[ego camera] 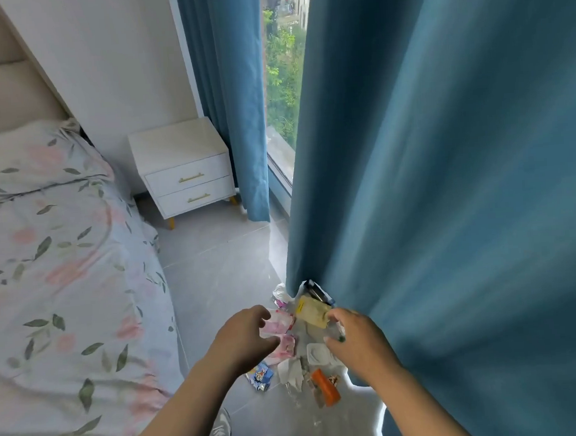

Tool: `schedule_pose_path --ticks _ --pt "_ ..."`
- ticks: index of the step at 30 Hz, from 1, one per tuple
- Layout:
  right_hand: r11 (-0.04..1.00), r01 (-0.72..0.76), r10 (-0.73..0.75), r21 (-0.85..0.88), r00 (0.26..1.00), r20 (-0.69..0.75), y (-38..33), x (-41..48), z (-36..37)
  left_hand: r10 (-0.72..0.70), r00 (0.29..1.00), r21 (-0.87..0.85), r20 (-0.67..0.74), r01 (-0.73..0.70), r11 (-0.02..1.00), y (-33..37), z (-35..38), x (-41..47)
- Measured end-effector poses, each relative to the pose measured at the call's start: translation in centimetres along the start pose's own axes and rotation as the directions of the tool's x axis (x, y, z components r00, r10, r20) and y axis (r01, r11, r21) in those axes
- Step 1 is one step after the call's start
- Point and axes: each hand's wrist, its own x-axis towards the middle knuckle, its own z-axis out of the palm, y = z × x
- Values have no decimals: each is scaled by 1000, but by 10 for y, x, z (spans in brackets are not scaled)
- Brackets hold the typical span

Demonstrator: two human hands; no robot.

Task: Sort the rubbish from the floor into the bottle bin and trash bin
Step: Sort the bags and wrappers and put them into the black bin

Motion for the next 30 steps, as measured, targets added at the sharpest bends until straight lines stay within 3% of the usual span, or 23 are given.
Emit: schedule_pose_path --ticks 15,23,30 --pt "994 -106 106 30 994 -2 -103 93 22 16 1000 -31 23 -15 999 -84 -103 86" --pt "987 -161 161 -21 987 10 -94 130 6 72 992 17 100 -74 997 -67 -121 146" --pt "987 -162 162 -9 987 1 -75 182 -15 39 996 43 82 -43 998 -37 -132 188"
